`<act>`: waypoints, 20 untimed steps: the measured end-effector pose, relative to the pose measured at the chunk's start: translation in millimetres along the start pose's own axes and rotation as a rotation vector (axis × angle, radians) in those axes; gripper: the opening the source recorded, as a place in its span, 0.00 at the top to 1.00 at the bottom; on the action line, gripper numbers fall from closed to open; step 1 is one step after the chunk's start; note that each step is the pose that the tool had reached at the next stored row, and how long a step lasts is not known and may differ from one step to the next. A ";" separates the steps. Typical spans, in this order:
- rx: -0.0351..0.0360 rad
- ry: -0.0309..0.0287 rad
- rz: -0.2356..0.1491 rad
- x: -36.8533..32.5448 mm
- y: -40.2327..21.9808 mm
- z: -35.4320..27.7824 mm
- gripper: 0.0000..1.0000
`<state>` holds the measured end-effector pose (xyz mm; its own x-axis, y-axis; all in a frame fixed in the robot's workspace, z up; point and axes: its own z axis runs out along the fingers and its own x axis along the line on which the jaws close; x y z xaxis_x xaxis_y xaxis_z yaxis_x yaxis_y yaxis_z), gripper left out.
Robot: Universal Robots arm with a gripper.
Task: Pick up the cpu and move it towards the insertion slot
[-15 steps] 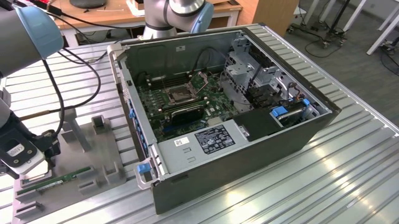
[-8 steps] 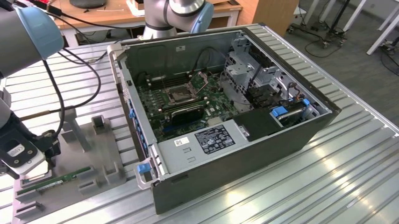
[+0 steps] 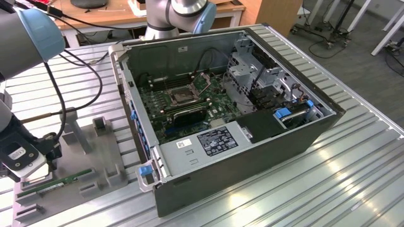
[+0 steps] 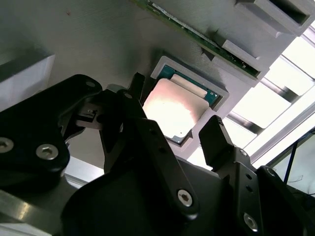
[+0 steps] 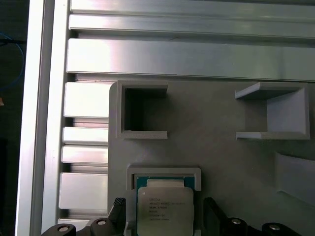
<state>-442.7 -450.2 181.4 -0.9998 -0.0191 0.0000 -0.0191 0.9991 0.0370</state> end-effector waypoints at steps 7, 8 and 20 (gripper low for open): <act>0.0000 0.0001 0.000 0.0 0.0 0.0 0.28; 0.0000 0.0000 0.000 -0.1 0.0 0.1 0.28; 0.0000 0.0001 0.000 -0.1 0.0 0.1 0.45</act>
<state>-442.6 -450.3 181.3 -0.9998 -0.0191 0.0001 -0.0191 0.9991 0.0370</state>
